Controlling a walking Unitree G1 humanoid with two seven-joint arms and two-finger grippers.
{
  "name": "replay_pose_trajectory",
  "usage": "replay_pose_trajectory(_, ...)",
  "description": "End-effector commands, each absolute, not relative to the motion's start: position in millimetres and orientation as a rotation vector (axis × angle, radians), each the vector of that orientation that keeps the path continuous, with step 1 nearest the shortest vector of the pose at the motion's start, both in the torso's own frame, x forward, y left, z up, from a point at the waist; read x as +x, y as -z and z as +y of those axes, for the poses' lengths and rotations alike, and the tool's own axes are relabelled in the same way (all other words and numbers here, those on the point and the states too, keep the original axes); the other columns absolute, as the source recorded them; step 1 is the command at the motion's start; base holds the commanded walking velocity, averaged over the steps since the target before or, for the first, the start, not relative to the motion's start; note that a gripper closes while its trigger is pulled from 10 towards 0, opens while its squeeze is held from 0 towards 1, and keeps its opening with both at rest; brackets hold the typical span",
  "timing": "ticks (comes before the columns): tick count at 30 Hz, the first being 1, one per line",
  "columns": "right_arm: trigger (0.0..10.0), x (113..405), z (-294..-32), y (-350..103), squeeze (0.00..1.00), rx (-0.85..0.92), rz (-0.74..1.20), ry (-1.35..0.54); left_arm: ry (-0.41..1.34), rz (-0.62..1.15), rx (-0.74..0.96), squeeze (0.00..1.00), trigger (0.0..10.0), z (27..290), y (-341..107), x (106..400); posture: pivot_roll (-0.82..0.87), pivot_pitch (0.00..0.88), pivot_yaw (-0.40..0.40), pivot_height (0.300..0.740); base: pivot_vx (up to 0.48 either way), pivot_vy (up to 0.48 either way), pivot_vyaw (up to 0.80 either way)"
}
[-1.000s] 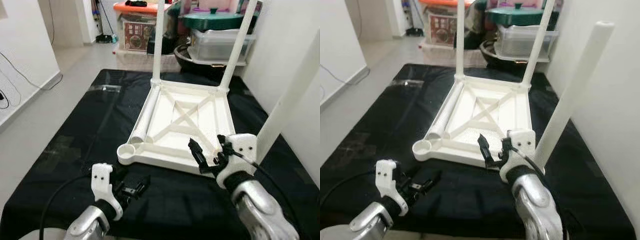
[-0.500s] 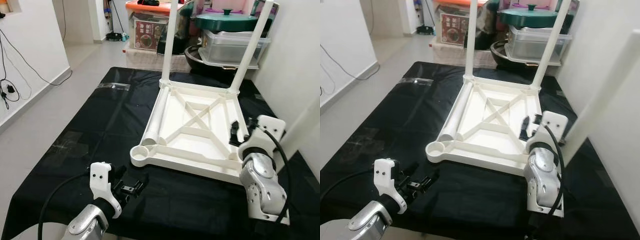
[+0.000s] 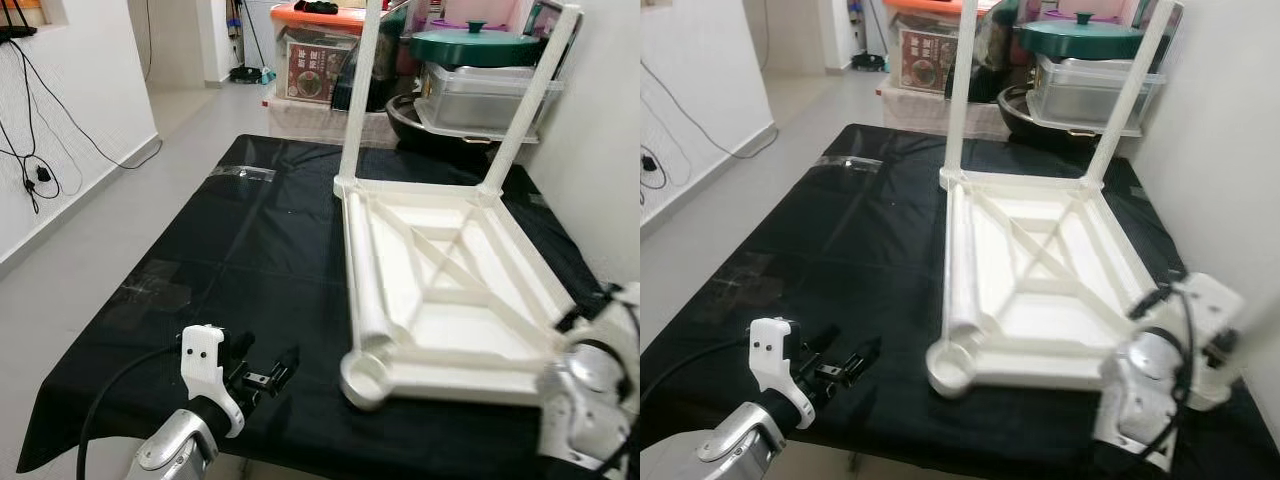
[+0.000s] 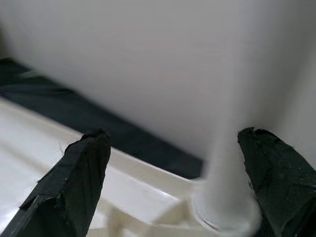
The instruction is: Building children table
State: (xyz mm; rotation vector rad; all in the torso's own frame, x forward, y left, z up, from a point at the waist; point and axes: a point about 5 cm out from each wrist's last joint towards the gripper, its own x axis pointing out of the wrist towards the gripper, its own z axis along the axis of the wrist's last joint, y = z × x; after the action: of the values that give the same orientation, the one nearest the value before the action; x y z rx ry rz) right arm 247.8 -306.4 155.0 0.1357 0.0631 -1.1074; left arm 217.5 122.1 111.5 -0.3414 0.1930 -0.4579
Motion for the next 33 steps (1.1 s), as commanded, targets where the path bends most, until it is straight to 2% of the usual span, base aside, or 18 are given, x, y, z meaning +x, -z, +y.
replay_pose_trajectory(1,10.0,242,-312,-155,0.97,0.122,0.060,1.162,0.464,0.216,-0.341,0.00,10.0,121,-107,216,0.09,0.000,-0.078,0.740,0.000,0.000,0.00)
replay_pose_trajectory(4,10.0,245,-305,-152,0.93,0.127,0.081,1.124,0.459,0.216,-0.344,0.00,10.0,121,-107,216,0.09,0.000,-0.081,0.740,0.000,0.000,0.00)
replay_pose_trajectory(5,10.0,251,-298,-151,0.81,0.146,0.084,1.063,0.457,0.216,-0.344,0.00,10.0,121,-107,216,0.09,0.000,-0.081,0.740,0.000,0.000,0.00)
replay_pose_trajectory(7,10.0,255,-292,-151,0.81,0.160,0.085,1.020,0.456,0.215,-0.344,0.00,10.0,121,-107,216,0.09,0.000,-0.081,0.740,0.000,0.000,0.00)
replay_pose_trajectory(8,10.0,266,-279,-152,0.67,0.180,0.088,0.901,0.455,0.215,-0.344,0.00,10.0,121,-107,216,0.09,0.000,-0.081,0.740,0.000,0.000,0.00)
replay_pose_trajectory(9,10.0,266,-279,-152,0.67,0.180,0.088,0.901,0.455,0.215,-0.344,0.00,10.0,121,-107,216,0.09,0.000,-0.081,0.740,0.000,0.000,0.00)
replay_pose_trajectory(10,10.0,278,-260,-155,0.00,0.188,0.076,0.730,0.455,0.214,-0.337,0.00,10.0,121,-107,217,0.09,0.000,-0.079,0.740,0.000,0.000,0.00)
replay_pose_trajectory(11,10.0,291,-222,-164,0.00,0.129,0.040,0.395,0.456,0.214,-0.335,0.00,10.0,121,-107,217,0.09,0.000,-0.079,0.740,0.000,0.000,0.00)
replay_pose_trajectory(12,10.0,291,-222,-164,0.00,0.129,0.040,0.395,0.456,0.214,-0.335,0.00,10.0,121,-107,217,0.09,0.000,-0.079,0.740,0.000,0.000,0.00)
replay_pose_trajectory(15,10.0,291,-188,-171,0.00,-0.017,0.005,0.058,0.443,0.214,-0.337,0.00,10.0,123,-107,216,0.09,0.000,-0.079,0.740,0.000,0.000,0.00)
replay_pose_trajectory(16,10.0,291,-188,-171,0.00,-0.017,0.005,0.058,0.443,0.214,-0.337,0.00,10.0,123,-107,216,0.09,0.000,-0.079,0.740,0.000,0.000,0.00)
replay_pose_trajectory(18,10.0,286,-184,-171,0.00,-0.126,-0.009,-0.072,0.397,0.210,-0.323,0.00,10.0,128,-105,217,0.09,0.000,-0.084,0.740,0.000,0.000,0.00)
replay_pose_trajectory(20,10.0,285,-186,-169,0.00,-0.178,-0.008,-0.104,0.373,0.210,-0.328,0.00,10.0,130,-104,217,0.09,0.000,-0.084,0.740,0.000,0.000,0.00)
replay_pose_trajectory(22,10.0,283,-193,-166,0.00,-0.318,-0.003,-0.194,0.320,0.219,-0.340,0.00,10.0,136,-101,216,0.10,0.000,-0.088,0.740,0.000,0.000,0.00)
replay_pose_trajectory(23,10.0,283,-193,-166,0.00,-0.318,-0.003,-0.194,0.320,0.219,-0.340,0.00,10.0,136,-101,216,0.10,0.000,-0.088,0.740,0.000,0.000,0.00)
replay_pose_trajectory(27,10.0,276,-205,-164,0.00,-0.579,0.022,-0.391,0.239,0.245,-0.351,0.00,10.0,147,-95,213,0.10,0.000,-0.091,0.740,0.000,0.000,0.00)
replay_pose_trajectory(31,10.0,272,-207,-162,0.00,-0.680,0.049,-0.484,0.238,0.248,-0.343,0.00,10.0,146,-95,212,0.10,0.000,-0.091,0.740,0.000,0.000,0.00)
replay_pose_trajectory(33,10.0,266,-204,-157,0.00,-0.745,0.089,-0.606,0.244,0.244,-0.342,0.00,10.0,143,-96,214,0.11,0.000,-0.092,0.740,0.000,0.000,0.00)
